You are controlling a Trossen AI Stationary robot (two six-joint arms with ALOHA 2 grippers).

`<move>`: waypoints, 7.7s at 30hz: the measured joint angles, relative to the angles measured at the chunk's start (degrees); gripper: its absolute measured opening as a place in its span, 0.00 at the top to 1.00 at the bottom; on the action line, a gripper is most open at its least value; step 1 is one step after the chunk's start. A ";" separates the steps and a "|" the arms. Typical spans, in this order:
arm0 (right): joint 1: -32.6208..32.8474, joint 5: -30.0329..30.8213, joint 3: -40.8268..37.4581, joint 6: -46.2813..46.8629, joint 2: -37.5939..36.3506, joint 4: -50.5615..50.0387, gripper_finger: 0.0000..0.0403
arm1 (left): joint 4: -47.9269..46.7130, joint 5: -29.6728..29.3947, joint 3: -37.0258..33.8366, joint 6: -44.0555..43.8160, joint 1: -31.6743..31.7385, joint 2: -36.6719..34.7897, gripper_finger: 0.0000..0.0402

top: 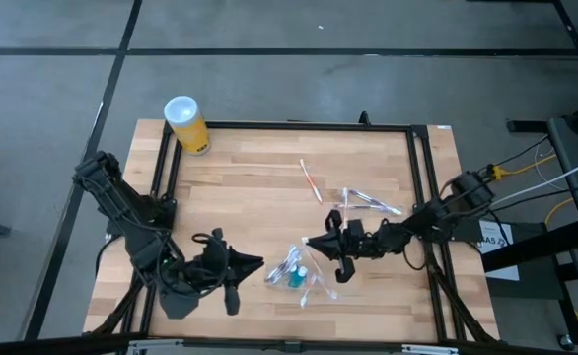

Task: Pick & Place toothbrushing station
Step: Put the orange toothbrush into the right section of the transparent organizer

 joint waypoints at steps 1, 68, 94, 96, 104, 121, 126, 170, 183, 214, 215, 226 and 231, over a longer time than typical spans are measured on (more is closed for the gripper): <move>-0.02 -0.44 0.58 0.52 0.96 0.00 1.00 | -0.22 0.00 0.00 -0.58 0.00 0.00 0.92; -12.55 -8.00 21.63 21.95 -23.71 -86.88 0.77 | -0.81 1.72 0.00 2.56 2.41 -2.73 0.92; -55.37 -43.38 40.53 4.14 1.91 -121.86 0.78 | -8.58 4.42 0.00 21.23 8.43 -20.85 0.92; -55.89 -43.24 42.89 1.92 5.25 -122.93 0.78 | -8.54 6.34 0.00 21.13 11.07 -20.83 0.92; -58.62 -42.47 50.95 -1.74 14.74 -124.58 0.78 | -6.59 8.21 0.00 20.27 15.46 -20.81 0.92; -60.04 -43.66 52.87 -4.78 18.20 -124.69 0.78 | -3.71 7.50 0.00 18.72 15.34 -19.26 0.92; -60.01 -43.66 52.87 -4.75 18.18 -123.40 0.78 | -2.44 7.66 0.00 18.83 15.34 -19.26 0.92; -41.60 -32.21 45.15 -3.32 -16.22 -107.06 1.00 | -3.70 -6.94 0.00 24.92 2.91 -20.52 0.92; -7.91 -1.14 5.47 9.87 -33.28 -51.25 1.00 | -14.91 -19.73 0.00 14.34 -5.68 -20.74 0.92; 3.39 -1.89 -2.49 29.51 -7.04 -34.62 0.89 | -7.95 -11.52 0.00 6.85 -5.18 -13.73 0.92; 3.74 -2.14 -2.49 30.16 -7.04 -34.31 0.86 | -7.56 -11.31 0.00 6.96 -5.18 -13.52 0.92; 3.74 17.33 -2.39 31.26 -18.40 -38.19 0.67 | -3.57 -11.30 0.00 9.21 -5.18 -11.45 0.92; -5.48 5.90 0.78 37.67 -29.20 -68.38 0.71 | -4.00 -12.34 -0.02 10.36 -5.18 -11.43 0.92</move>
